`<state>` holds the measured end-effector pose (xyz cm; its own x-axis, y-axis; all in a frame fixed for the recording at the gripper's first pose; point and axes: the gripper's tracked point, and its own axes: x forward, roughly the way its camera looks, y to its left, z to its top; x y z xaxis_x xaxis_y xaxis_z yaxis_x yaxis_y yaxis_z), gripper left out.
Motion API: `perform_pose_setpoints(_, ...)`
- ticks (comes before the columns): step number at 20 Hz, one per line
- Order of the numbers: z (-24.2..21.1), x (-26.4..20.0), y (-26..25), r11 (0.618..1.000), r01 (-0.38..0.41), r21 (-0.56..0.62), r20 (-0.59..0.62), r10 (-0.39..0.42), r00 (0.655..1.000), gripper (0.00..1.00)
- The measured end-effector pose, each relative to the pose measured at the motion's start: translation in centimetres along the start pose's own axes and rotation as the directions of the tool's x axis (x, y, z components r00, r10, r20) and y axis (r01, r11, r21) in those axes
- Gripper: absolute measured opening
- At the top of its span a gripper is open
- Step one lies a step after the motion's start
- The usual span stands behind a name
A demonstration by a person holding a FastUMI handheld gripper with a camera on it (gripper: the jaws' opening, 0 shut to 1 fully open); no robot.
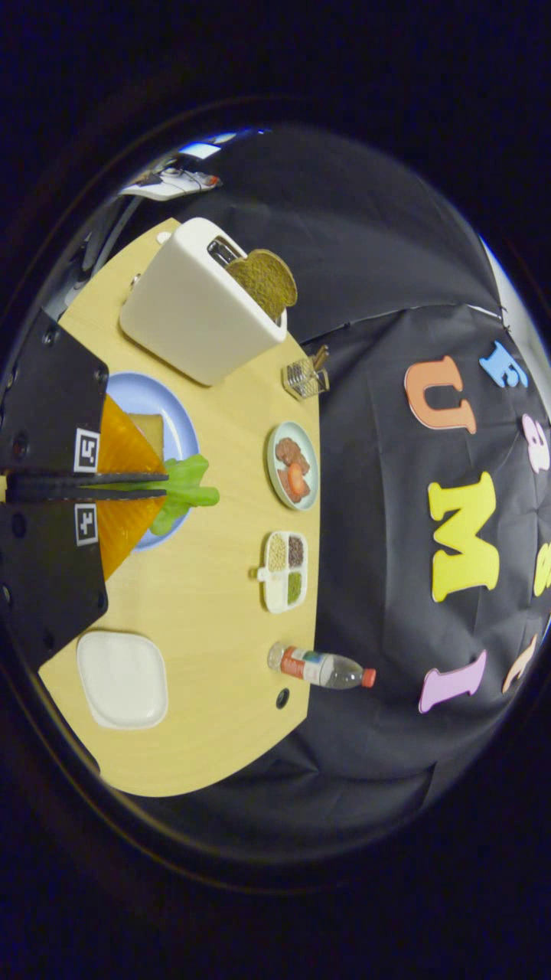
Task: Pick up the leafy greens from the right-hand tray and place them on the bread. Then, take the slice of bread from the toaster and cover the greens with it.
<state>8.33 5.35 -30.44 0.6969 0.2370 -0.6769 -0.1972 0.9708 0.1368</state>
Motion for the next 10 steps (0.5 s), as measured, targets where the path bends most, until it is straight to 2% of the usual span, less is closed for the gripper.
perform_pose_setpoints(3,-0.5,1.5,2.1,1.0,-0.009,-0.01,-0.019,0.009,1.0,0.0)
perform_pose_setpoints(8,-2.0,3.3,2.4,0.999,0.036,-0.005,-0.069,-0.036,0.997,0.01)
perform_pose_setpoints(10,-2.2,3.6,2.7,0.999,0.036,-0.003,-0.073,-0.036,0.997,0.05)
